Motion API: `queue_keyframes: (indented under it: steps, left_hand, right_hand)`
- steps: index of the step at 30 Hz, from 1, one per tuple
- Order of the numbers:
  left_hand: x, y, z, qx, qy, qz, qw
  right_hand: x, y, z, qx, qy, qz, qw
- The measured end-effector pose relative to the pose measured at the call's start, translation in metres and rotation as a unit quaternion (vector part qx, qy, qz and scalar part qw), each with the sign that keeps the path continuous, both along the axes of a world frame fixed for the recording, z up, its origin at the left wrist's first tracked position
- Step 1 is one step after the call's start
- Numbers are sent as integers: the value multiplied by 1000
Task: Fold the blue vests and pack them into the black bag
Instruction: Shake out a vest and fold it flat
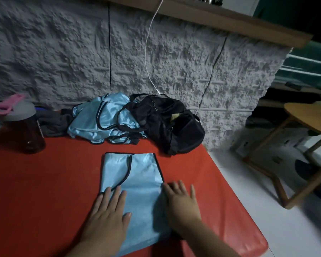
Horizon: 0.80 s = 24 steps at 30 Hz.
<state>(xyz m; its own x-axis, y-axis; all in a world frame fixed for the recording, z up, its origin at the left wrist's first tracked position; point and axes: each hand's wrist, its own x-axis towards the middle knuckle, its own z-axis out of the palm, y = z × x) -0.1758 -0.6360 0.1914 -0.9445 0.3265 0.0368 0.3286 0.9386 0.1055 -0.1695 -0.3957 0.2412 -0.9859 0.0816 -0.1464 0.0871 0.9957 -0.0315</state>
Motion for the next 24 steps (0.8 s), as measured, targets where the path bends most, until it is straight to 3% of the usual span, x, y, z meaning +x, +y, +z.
queue_keyframes:
  steps: [3, 5, 8, 10, 12, 16, 24]
  left_hand:
    - [-3, -1, 0, -13, -21, -6, 1000]
    - [-8, -1, 4, -16, -20, -2, 1000]
    - [-16, 0, 19, -16, 15, -26, 999]
    - [-19, 0, 21, -23, 23, -46, 998]
    - [-19, 0, 19, -27, 0, -44, 999]
    - [-17, -5, 7, -15, -28, -27, 999]
    - [-15, -7, 21, -12, -41, -33, 999]
  right_hand:
    - [-6, 24, 25, -28, -35, -54, 998]
    - [-10, 15, 44, -33, 40, -65, 997]
    - [-11, -35, 63, -148, 173, 32, 973]
    - [-12, -67, 54, -167, 130, 115, 970]
    - [-12, -79, 27, -113, 63, 138, 982]
    - [-2, -56, -17, -55, 25, 75, 995]
    - [17, -47, -20, -48, 31, 66, 996]
